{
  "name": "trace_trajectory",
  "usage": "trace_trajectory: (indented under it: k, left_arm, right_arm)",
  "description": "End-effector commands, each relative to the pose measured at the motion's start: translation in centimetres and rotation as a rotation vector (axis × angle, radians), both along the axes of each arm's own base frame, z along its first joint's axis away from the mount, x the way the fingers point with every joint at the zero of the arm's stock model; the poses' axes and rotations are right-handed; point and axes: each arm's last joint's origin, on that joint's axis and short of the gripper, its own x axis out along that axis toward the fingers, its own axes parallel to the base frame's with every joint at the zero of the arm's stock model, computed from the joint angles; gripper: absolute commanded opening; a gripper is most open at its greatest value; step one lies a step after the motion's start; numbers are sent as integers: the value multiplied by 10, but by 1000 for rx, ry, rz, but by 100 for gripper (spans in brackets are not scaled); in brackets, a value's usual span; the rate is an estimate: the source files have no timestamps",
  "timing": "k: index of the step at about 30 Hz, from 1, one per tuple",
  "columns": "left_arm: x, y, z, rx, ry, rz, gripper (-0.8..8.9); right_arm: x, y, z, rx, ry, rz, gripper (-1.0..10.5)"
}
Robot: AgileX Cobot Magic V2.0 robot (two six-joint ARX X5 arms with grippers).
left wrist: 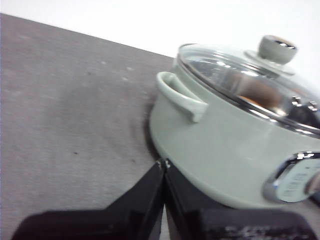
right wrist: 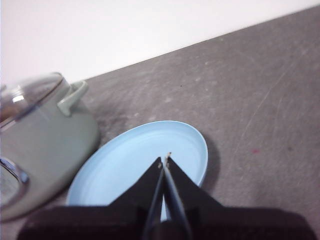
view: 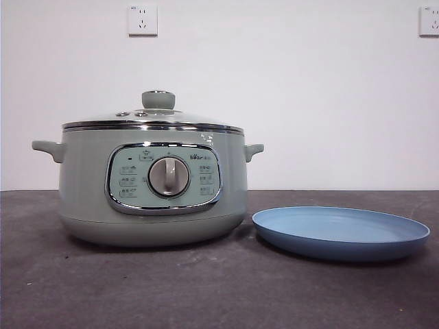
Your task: Take the potato out from the steamer,put the potato on the plate,close the lid
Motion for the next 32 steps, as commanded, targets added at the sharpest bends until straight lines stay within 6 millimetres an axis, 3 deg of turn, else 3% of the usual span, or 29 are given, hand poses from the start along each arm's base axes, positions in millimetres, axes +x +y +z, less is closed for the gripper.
trace_trajectory:
  k: [1, 12, 22, 28, 32]
  left_arm:
    - [-1, -1, 2, -83, 20, -25, -8]
    - [-15, -4, 68, -80, 6, -98, -8]
    - [-10, -9, 133, 66, 69, -367, -9]
    - [-9, -12, 159, 113, 107, -503, -9]
    - [-10, -15, 170, 137, 141, -590, -9]
  right_arm:
    - [-1, 1, 4, 123, 28, 15, -12]
    - [-11, 3, 65, 122, 17, 85, -12]
    - [-9, 11, 147, -124, 162, 354, -12]
    - [-3, 16, 192, -250, 230, 533, -12]
    - [0, 19, 208, -285, 285, 602, -12]
